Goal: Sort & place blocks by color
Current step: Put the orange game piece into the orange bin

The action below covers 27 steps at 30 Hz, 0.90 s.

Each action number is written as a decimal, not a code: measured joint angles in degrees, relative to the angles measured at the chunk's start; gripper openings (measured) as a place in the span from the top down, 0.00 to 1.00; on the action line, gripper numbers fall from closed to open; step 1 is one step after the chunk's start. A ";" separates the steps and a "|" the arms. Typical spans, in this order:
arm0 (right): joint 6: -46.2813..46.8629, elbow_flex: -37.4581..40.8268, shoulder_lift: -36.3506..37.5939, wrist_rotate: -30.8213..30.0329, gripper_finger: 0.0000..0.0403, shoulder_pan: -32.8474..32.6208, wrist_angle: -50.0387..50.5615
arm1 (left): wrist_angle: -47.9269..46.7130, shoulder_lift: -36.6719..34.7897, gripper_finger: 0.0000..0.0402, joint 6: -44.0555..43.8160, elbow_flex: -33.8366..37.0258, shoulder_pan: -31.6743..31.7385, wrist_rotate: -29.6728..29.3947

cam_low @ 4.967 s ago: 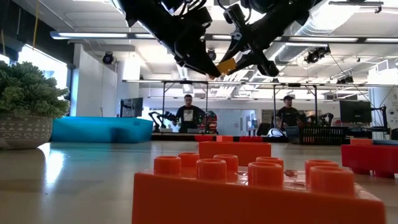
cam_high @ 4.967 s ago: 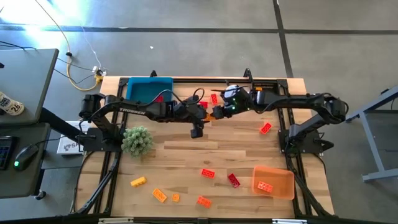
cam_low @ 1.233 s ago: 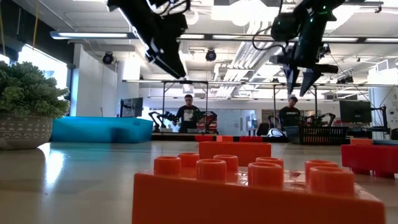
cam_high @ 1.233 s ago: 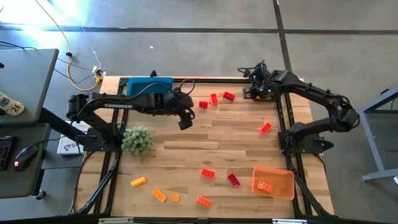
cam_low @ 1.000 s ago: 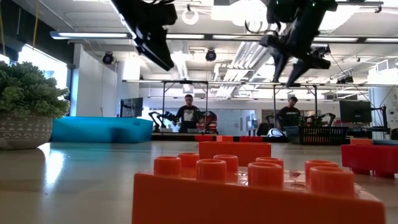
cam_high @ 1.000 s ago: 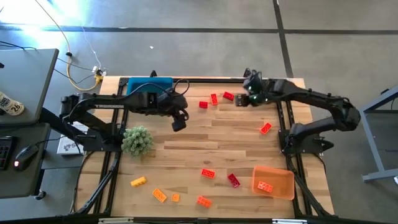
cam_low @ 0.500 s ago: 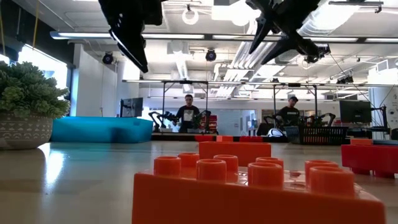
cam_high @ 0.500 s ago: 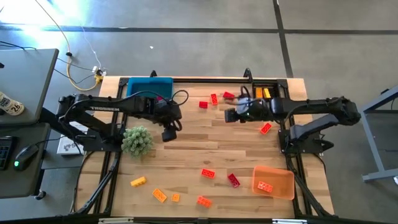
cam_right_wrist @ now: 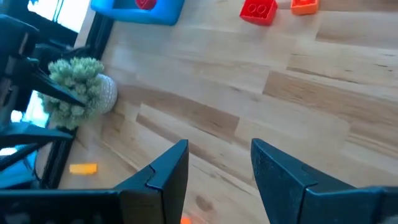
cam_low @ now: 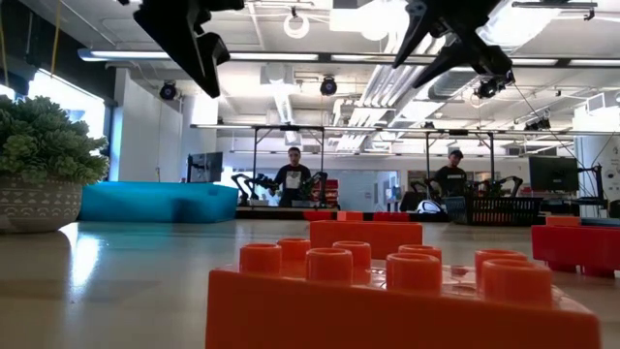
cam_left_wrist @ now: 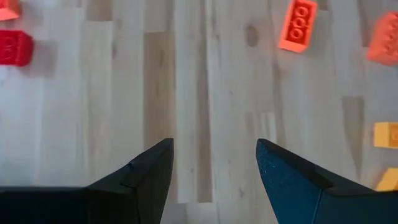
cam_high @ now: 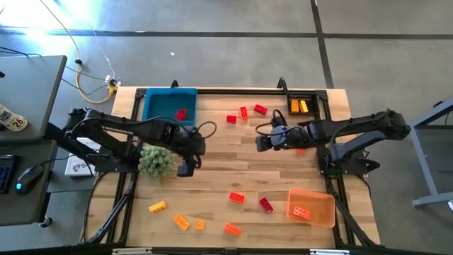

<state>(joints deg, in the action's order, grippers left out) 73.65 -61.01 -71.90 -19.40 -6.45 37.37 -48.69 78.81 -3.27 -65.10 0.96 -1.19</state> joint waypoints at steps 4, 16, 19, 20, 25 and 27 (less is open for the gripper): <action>-2.00 0.00 0.00 3.24 0.60 -0.09 0.08 | 0.02 0.00 0.46 -2.34 0.00 -2.91 -0.04; -13.05 0.00 -0.02 7.87 0.60 -3.67 -5.84 | 0.02 0.04 0.46 -24.20 0.00 -11.17 -0.22; -16.55 0.00 -0.04 8.48 0.60 -4.75 -9.96 | 0.03 0.04 0.46 -29.11 0.00 -13.46 -0.75; -17.88 0.00 -0.04 8.81 0.60 -5.05 -11.51 | 0.03 0.04 0.46 -30.45 0.00 -14.20 -0.78; -24.53 0.00 -0.46 8.92 0.55 -6.03 -19.73 | 0.04 0.04 0.46 -37.61 0.00 -17.94 -0.91; -27.86 0.00 -0.88 8.68 0.53 -6.45 -23.68 | 0.04 0.04 0.46 -40.31 0.00 -19.44 -0.96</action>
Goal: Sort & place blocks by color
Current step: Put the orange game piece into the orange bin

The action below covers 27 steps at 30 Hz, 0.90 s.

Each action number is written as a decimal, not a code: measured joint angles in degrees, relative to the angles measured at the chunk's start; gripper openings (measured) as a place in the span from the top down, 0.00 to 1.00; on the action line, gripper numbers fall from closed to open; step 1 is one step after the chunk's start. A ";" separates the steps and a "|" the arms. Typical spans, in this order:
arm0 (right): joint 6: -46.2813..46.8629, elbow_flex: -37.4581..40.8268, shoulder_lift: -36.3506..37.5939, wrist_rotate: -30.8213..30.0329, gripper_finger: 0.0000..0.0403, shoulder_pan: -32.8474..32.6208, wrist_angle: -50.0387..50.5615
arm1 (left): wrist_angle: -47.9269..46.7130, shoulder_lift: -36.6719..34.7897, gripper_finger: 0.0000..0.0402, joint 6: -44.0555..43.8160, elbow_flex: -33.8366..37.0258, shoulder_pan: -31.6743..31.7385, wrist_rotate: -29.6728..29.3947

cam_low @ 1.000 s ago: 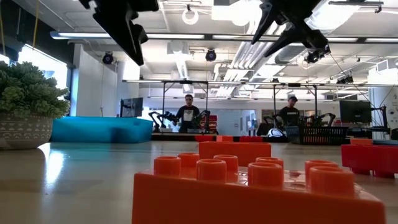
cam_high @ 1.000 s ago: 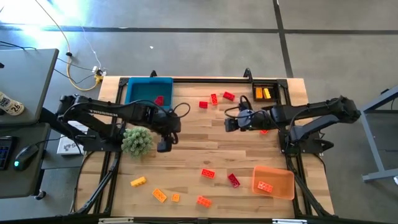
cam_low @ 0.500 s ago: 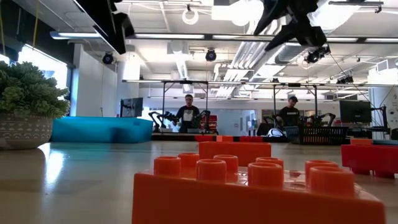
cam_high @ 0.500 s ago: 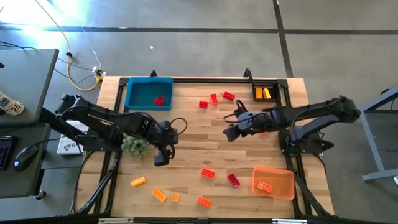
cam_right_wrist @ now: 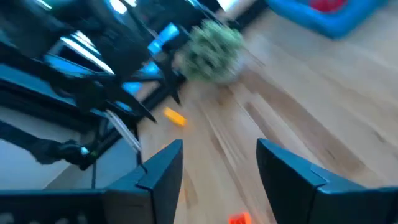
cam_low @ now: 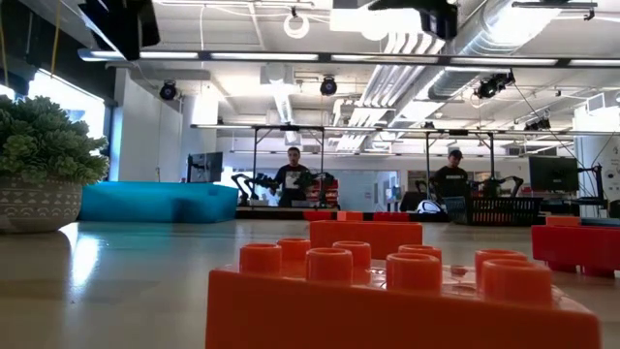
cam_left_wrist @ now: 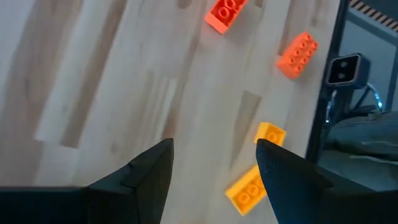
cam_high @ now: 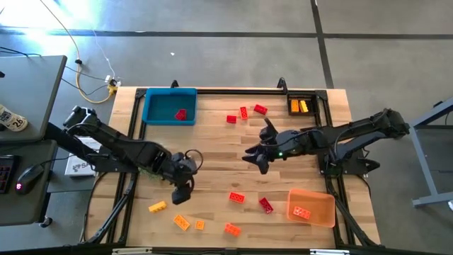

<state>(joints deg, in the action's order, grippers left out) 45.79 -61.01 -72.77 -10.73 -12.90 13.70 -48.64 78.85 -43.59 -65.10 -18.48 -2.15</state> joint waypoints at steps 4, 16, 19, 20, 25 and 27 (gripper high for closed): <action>-6.74 0.00 -1.77 -0.23 0.51 -0.89 -7.36 | 0.03 0.00 0.46 -4.38 0.00 -2.85 -0.75; -13.01 0.00 -9.46 0.22 0.50 -4.58 -9.97 | 0.22 0.00 0.46 -11.94 0.00 -7.61 -5.35; -11.06 0.00 -12.32 1.11 0.50 -5.62 -8.00 | 0.54 0.00 0.46 -11.98 0.00 -7.62 -5.92; -10.56 0.00 -13.31 1.62 0.50 -5.96 -7.13 | 0.49 0.00 0.46 -11.98 0.00 -7.62 -5.99; -11.57 0.00 -18.76 2.84 0.50 -7.90 -5.14 | 0.55 0.00 0.46 -12.43 0.00 -7.14 -6.24; -12.19 0.00 -21.18 3.05 0.50 -8.62 -4.47 | 0.52 0.00 0.46 -13.24 0.00 -6.83 -6.24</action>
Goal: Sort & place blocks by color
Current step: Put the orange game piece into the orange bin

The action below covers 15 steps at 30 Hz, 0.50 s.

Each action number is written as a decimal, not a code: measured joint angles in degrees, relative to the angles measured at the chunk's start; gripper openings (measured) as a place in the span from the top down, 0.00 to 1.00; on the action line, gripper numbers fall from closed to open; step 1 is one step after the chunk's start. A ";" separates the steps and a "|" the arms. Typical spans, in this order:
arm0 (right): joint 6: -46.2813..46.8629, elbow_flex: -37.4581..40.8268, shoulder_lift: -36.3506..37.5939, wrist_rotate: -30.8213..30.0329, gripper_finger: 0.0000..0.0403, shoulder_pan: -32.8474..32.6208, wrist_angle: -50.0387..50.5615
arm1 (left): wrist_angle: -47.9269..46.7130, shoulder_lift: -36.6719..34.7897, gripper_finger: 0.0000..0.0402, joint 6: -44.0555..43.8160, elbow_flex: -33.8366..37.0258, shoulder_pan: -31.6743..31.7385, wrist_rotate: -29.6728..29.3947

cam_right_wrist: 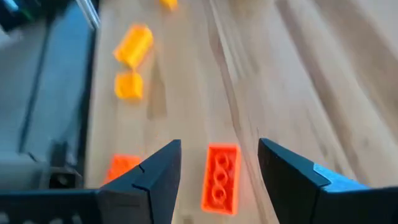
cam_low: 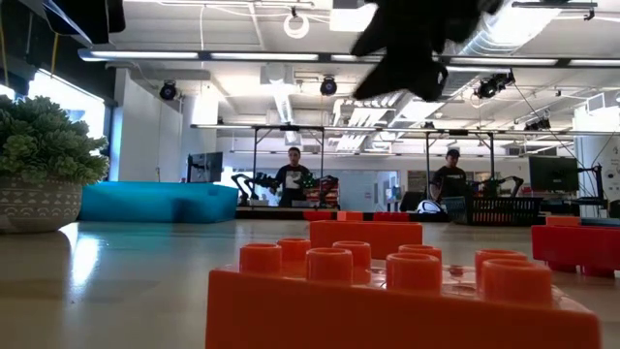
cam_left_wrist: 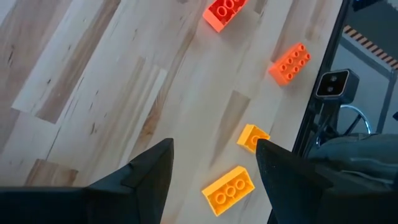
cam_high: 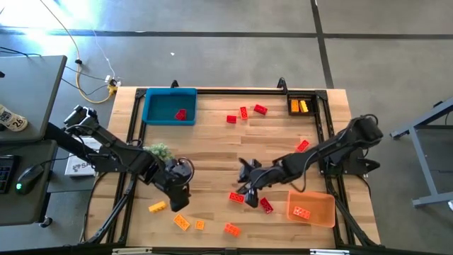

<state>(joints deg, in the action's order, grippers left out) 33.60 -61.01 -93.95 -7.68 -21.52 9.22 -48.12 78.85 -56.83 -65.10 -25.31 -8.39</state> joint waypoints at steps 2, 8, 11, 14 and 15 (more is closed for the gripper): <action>-0.26 0.00 -2.04 0.01 0.50 -0.67 0.14 | 0.02 0.00 0.46 -0.07 0.00 0.21 0.00; -0.65 0.00 -6.62 0.35 0.50 -1.83 0.62 | 0.00 0.00 0.46 -0.06 0.00 0.21 -0.01; -0.65 0.00 -8.36 0.47 0.50 -2.11 0.66 | -0.02 0.00 0.46 -0.05 0.00 0.21 -0.85; -1.55 0.00 -9.72 0.45 0.50 -2.48 -0.02 | -0.02 0.00 0.46 -0.04 0.00 0.23 -1.92; -2.30 0.00 -10.19 0.43 0.50 -2.65 -0.43 | -0.02 0.00 0.46 -0.05 0.00 0.23 -2.20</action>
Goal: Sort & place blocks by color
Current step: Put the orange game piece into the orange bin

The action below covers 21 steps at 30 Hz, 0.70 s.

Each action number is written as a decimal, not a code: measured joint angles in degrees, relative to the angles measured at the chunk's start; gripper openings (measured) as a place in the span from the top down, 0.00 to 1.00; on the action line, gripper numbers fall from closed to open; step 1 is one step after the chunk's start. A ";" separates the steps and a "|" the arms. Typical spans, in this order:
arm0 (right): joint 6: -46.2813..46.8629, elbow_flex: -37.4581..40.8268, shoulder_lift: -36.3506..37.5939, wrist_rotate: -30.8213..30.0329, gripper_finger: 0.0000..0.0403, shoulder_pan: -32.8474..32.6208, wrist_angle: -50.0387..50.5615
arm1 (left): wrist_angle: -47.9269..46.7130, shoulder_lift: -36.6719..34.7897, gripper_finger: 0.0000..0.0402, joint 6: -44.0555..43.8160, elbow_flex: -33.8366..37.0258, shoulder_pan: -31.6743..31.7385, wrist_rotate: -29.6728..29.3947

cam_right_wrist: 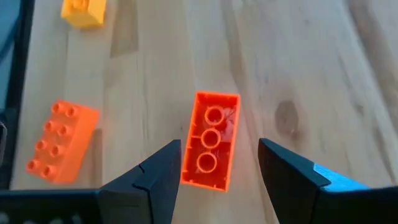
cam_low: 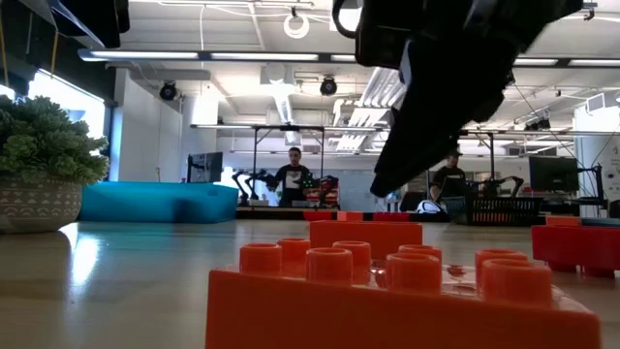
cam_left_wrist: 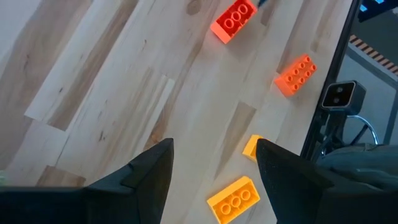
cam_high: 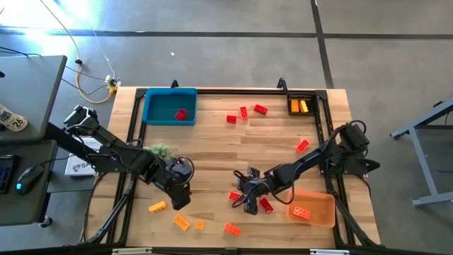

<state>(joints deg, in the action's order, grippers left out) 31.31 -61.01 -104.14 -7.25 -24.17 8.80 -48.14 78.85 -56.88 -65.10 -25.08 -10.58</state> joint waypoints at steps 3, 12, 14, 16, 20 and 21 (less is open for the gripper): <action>-1.66 0.00 -1.37 -0.03 0.50 -0.52 -1.01 | 0.01 0.00 0.46 0.02 0.00 -0.02 -0.42; -1.19 0.00 -3.52 -0.78 0.50 -0.72 -1.40 | 0.36 0.00 0.46 0.00 0.00 -0.02 -0.48; -0.46 -0.02 -3.85 -0.82 0.50 -0.73 -2.16 | 0.45 0.00 0.46 0.00 0.00 -0.02 -0.55; -0.29 -0.04 -3.93 -0.80 0.50 -0.73 -2.21 | 0.46 0.00 0.46 0.02 0.00 -0.02 -0.57; -0.28 -0.04 -4.51 0.66 0.50 -0.73 -2.87 | 0.61 -0.02 0.46 0.02 -0.01 -0.02 -0.57; -0.17 -0.04 -4.57 1.09 0.50 -0.73 -3.44 | 0.66 -0.01 0.46 0.02 -0.02 -0.02 -0.57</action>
<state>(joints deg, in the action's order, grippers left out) 31.14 -61.06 -108.72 -6.16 -24.91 5.36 -47.48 78.83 -56.86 -65.12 -25.10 -11.16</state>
